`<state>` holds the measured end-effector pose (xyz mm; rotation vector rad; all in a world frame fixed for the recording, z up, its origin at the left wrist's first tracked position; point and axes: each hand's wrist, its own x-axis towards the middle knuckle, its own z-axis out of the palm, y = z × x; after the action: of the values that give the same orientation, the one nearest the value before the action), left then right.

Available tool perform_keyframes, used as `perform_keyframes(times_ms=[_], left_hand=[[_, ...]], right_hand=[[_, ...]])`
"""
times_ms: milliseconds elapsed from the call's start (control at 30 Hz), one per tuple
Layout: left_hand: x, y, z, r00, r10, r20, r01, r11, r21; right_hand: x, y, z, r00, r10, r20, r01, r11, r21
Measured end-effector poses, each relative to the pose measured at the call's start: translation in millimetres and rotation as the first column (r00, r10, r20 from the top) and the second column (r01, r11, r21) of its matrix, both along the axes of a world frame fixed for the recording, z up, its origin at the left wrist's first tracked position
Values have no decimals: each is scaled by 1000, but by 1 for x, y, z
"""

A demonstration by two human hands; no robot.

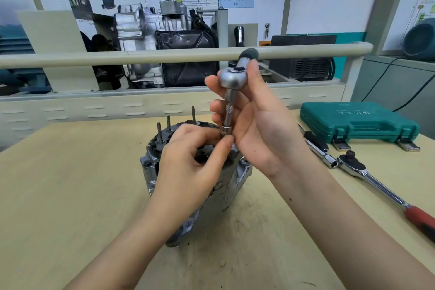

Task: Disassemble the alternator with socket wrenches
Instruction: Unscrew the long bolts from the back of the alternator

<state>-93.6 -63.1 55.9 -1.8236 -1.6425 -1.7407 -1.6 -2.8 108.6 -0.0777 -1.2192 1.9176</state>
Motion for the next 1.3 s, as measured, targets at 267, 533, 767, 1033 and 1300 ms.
perform_keyframes(times_ms=[267, 533, 767, 1033, 1300], left_hand=[[3, 2, 0, 997, 65, 43, -66, 997, 36], [4, 1, 0, 999, 29, 25, -29, 999, -21], [1, 0, 1, 999, 49, 15, -48, 999, -23], [3, 2, 0, 996, 76, 45, -76, 997, -6], [0, 0, 0, 1000, 3, 29, -3, 1000, -27]], right_hand=[[1, -1, -2, 995, -51, -84, 51, 999, 7], [-2, 0, -2, 1000, -22, -11, 22, 1000, 22], [-2, -2, -1, 999, -40, -37, 40, 999, -11], [0, -2, -1, 995, -67, -69, 68, 998, 12], [-1, 0, -1, 1000, 25, -2, -25, 999, 33]])
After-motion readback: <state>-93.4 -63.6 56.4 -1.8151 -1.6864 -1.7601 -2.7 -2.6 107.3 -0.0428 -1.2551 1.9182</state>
